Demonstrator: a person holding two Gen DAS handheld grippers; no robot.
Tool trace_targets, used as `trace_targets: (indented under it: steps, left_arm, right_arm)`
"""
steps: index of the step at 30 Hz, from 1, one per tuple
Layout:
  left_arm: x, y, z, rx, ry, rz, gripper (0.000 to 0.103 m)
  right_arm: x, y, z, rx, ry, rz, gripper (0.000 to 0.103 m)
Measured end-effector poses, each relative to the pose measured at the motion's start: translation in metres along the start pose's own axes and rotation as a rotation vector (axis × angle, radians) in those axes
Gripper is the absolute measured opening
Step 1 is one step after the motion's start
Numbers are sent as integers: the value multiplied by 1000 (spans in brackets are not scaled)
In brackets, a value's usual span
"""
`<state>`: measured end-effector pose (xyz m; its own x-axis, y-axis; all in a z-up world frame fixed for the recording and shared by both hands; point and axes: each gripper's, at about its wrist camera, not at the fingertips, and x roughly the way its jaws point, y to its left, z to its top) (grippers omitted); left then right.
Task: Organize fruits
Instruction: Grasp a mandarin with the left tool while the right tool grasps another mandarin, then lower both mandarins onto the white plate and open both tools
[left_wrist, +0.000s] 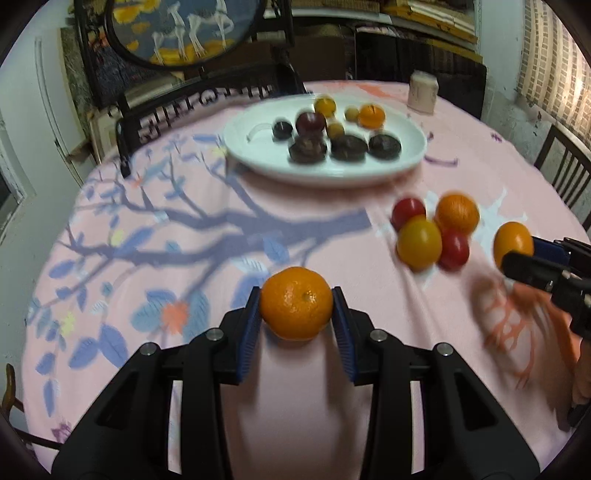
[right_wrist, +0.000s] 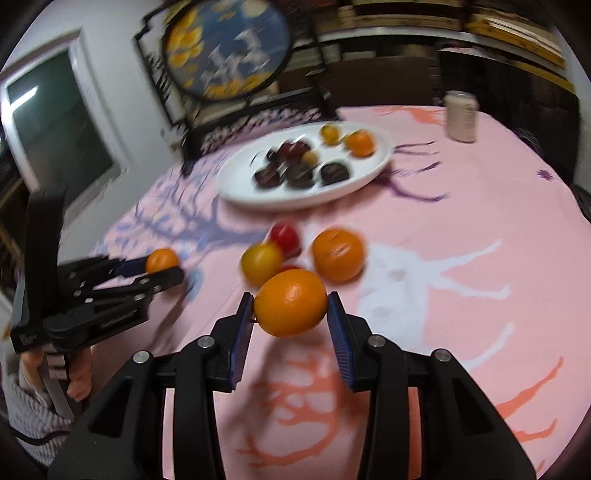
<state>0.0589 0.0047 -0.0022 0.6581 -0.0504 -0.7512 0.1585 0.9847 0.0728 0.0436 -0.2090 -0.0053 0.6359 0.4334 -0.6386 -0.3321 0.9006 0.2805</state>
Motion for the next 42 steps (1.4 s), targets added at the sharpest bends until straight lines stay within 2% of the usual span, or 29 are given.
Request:
trace_targets:
  steps: [5,10,13,16,20,26,29,35,39,42]
  left_arm:
    - [-5,9,44,-8,-50,35,38]
    - [5,18,94,-79,-85,6,38]
    - [23,17,116,-109,-81,-11,38]
    - [48,14,129,-125,-57,-7,38]
    - [78,13,130,-134,-20,-3,38]
    - [95,11,126,-102,4,13,40]
    - [93,7,124,-87,-20,56,67]
    - [84,8,120,-77,-42,68,71]
    - [76,12,108,-86,-45,78,73]
    - [67,10,101,-85,-48,72,74]
  right_arm:
    - [-14,-14,40,6,-51,-49,41]
    - [-14,-18,95,18,-114,-55,41]
    - [2,-19,126,54,-135,-34,41]
    - [37,-23,145,95,-101,-9,41]
    - [83,-30,150,105,-45,-47,41]
    - [123,-48,148,114,5,-88,41]
    - [132,-55,146,141,46,-74,43]
    - [106,-50,152,149,-14,-42,48]
    - [84,-39,154,144,-55,-22,55]
    - [70,-31,150,139,-53,7,55]
